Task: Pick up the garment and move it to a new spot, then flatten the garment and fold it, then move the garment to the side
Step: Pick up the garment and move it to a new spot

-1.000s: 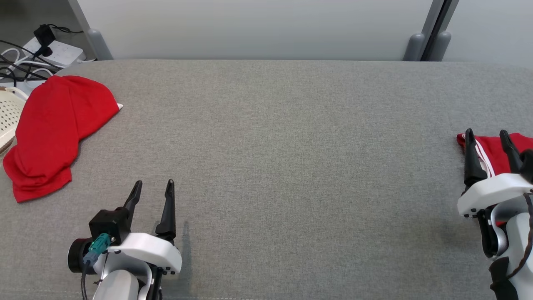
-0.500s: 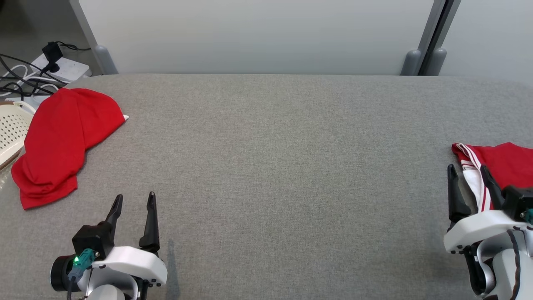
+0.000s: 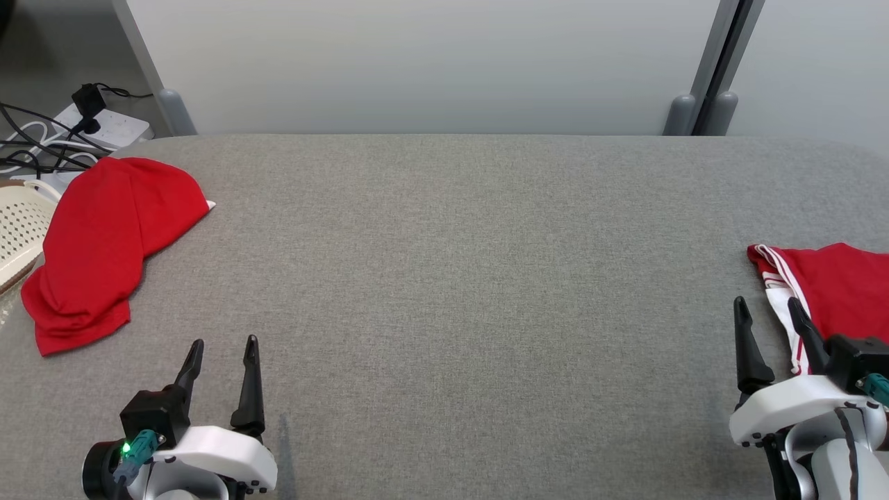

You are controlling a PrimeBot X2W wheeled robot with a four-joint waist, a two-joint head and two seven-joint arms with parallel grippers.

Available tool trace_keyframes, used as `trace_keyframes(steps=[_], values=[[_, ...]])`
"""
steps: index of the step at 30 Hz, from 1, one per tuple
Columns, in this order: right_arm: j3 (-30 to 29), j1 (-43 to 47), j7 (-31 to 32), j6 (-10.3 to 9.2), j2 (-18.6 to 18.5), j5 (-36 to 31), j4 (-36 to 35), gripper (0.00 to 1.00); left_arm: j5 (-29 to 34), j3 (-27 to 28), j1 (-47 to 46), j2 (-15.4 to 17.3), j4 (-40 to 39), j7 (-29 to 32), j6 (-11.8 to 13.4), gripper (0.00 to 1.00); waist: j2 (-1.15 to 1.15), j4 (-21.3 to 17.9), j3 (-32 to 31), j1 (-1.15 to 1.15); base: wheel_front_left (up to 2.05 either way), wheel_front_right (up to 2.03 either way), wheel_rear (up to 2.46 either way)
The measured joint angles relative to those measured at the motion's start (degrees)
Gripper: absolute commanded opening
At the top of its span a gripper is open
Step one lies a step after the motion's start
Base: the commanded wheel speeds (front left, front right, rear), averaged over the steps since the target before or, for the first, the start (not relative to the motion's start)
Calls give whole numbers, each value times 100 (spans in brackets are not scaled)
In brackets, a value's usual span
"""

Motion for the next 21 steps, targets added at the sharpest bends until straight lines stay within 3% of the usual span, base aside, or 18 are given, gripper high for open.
trace_keyframes(steps=[10,21], values=[[196,22,0,0,26,30,-14,100,-103,-18,3,0,45,0,0,100,0,159,23,0,0,0,0],[624,14,0,0,-19,209,-14,100,-112,-25,3,0,49,0,77,100,0,802,206,0,0,0,0]])
